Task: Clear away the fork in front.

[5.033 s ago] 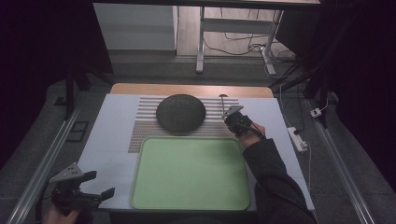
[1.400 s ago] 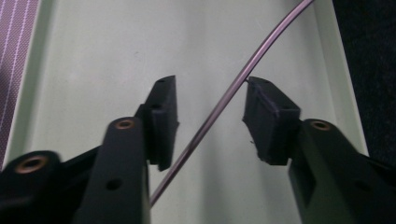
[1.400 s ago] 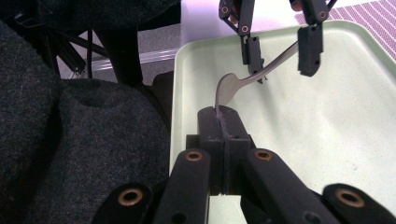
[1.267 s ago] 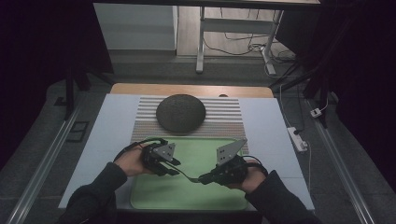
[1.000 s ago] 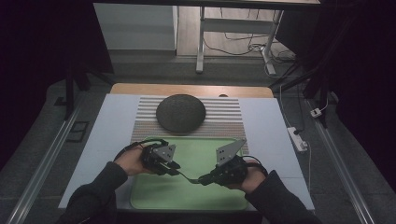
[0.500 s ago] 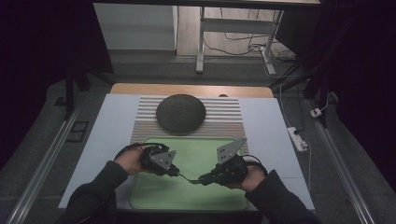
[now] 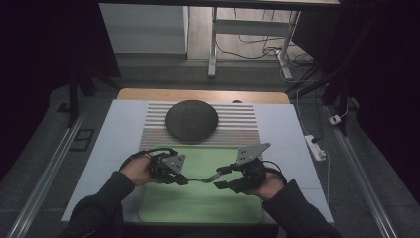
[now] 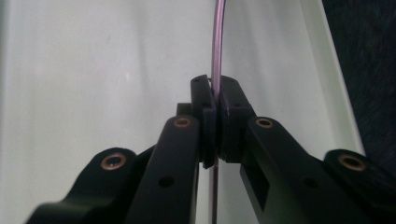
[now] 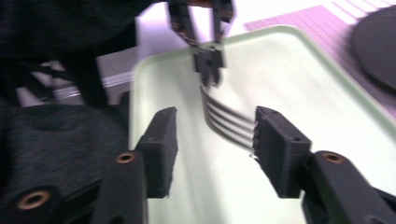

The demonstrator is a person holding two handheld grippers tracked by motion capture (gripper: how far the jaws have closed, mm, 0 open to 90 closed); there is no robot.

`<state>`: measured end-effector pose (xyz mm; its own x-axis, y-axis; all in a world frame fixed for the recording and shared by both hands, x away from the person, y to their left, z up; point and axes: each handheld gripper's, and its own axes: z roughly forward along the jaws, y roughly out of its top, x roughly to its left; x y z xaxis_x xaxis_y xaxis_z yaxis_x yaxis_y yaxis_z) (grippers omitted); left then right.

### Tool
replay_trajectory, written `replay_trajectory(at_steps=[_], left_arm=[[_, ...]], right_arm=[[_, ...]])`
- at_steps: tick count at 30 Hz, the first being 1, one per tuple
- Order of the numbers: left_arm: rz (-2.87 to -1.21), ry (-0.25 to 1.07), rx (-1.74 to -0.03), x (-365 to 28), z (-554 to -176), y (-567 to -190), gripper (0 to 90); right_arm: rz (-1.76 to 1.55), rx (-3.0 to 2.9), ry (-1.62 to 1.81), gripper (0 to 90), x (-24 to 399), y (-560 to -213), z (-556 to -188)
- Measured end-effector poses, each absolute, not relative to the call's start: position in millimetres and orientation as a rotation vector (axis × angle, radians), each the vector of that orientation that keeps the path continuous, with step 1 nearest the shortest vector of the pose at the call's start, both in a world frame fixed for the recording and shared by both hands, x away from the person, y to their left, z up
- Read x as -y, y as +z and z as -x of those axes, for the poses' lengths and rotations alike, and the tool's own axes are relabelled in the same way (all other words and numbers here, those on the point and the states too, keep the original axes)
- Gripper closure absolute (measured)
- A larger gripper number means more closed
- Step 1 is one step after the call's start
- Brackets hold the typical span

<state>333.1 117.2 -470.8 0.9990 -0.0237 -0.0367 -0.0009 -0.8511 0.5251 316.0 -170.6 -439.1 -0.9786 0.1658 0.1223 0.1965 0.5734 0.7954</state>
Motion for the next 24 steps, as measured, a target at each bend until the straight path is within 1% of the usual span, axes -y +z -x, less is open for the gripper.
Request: replay_trajectory(at_steps=[1, 3, 6, 7, 8, 9, 10, 12, 18, 20, 24], left_arm=[[-2.588, -0.056, 0.017, -117.2, -333.1, -470.8, 86.1], [-2.589, -0.08, -0.062, -118.9, -334.8, -469.9, 86.1], [-2.59, -0.12, -0.153, -122.2, -336.3, -470.1, 86.1], [-2.592, -0.131, -0.178, -123.5, -336.6, -470.4, 86.1], [-2.594, -0.131, -0.208, -124.6, -336.3, -470.5, 86.1], [-2.593, -0.14, -0.243, -125.8, -336.0, -470.7, 86.1], [-2.591, -0.145, -0.276, -127.0, -335.6, -470.7, 86.1], [-2.59, -0.144, -0.345, -129.4, -334.8, -470.5, 86.1], [-2.589, -0.088, -0.504, -135.8, -328.3, -471.5, 86.0], [-2.591, -0.064, -0.557, -138.1, -325.5, -472.8, 86.0], [-2.565, -0.062, -0.672, -144.5, -321.3, -475.1, 86.0]], right_arm=[[0.35, 2.784, -1.403, 45.2, 171.2, -439.2, -316.5], [0.375, 2.809, -1.402, 43.6, 171.7, -439.7, -316.9], [0.424, 2.877, -1.391, 37.7, 174.0, -441.0, -317.1], [0.464, 2.899, -1.397, 33.2, 176.0, -441.3, -317.2], [0.464, 2.899, -1.397, 33.2, 176.0, -441.3, -317.2], [0.52, 2.911, -1.41, 29.0, 177.8, -440.9, -317.3], [0.52, 2.911, -1.41, 29.0, 177.8, -440.9, -317.3], [0.562, 2.921, -1.42, 24.9, 180.3, -440.5, -316.8], [0.67, 2.941, -1.402, 20.4, 189.6, -441.6, -313.3], [0.702, 2.939, -1.403, 17.4, 193.3, -441.6, -311.8], [0.768, 2.95, -1.389, 9.4, 200.7, -442.8, -309.0]])
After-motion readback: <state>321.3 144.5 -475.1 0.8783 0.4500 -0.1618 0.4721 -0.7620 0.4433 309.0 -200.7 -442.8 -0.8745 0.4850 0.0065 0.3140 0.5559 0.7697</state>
